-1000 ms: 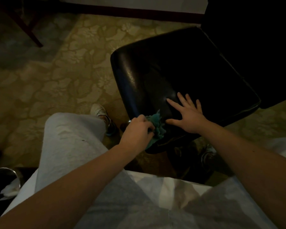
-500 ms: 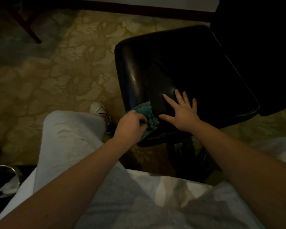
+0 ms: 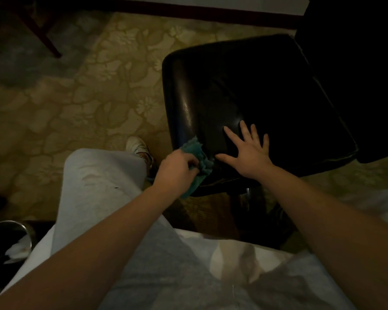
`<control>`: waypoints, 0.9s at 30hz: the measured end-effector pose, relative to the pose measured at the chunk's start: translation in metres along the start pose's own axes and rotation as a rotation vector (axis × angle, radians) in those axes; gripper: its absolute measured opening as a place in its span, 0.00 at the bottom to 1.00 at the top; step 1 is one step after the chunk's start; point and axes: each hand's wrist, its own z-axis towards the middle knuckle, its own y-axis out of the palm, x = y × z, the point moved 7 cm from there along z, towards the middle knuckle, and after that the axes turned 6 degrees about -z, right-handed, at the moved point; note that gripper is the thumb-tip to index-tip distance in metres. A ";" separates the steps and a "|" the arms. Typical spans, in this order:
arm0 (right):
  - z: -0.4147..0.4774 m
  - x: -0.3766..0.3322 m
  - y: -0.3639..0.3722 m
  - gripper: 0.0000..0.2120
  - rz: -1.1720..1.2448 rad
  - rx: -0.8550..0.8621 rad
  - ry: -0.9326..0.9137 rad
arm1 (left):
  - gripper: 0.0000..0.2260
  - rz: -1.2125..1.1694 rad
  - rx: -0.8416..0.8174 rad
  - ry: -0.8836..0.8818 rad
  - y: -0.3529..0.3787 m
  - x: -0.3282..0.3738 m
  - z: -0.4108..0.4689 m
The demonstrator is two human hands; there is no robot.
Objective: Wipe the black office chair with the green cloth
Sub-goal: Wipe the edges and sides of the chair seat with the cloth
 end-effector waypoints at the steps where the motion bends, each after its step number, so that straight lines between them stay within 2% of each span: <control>1: 0.000 0.000 0.000 0.40 -0.004 0.003 -0.002 | 0.10 0.026 -0.023 0.017 -0.001 0.001 0.000; 4: -0.001 0.001 0.000 0.40 0.002 0.007 -0.012 | 0.11 0.052 0.005 0.040 -0.010 0.000 0.011; 7: 0.000 -0.001 0.000 0.40 0.004 0.015 0.003 | 0.10 0.002 0.113 -0.027 -0.016 -0.005 0.016; 9: 0.001 -0.003 0.000 0.40 0.010 0.014 0.006 | 0.11 -0.001 0.129 -0.050 -0.012 -0.004 0.012; 14: 0.002 -0.006 -0.002 0.40 -0.022 0.006 0.021 | 0.10 -0.042 -0.007 -0.041 -0.004 -0.001 0.003; 18: 0.003 -0.006 -0.001 0.40 -0.003 -0.005 0.012 | 0.11 0.013 -0.095 -0.063 -0.011 -0.001 0.015; 25: 0.006 -0.021 -0.004 0.40 0.030 -0.011 0.051 | 0.11 -0.009 0.120 -0.149 -0.021 -0.008 0.012; 27: 0.006 -0.025 -0.005 0.40 0.043 -0.013 0.054 | 0.11 0.010 0.124 -0.152 -0.016 -0.007 0.003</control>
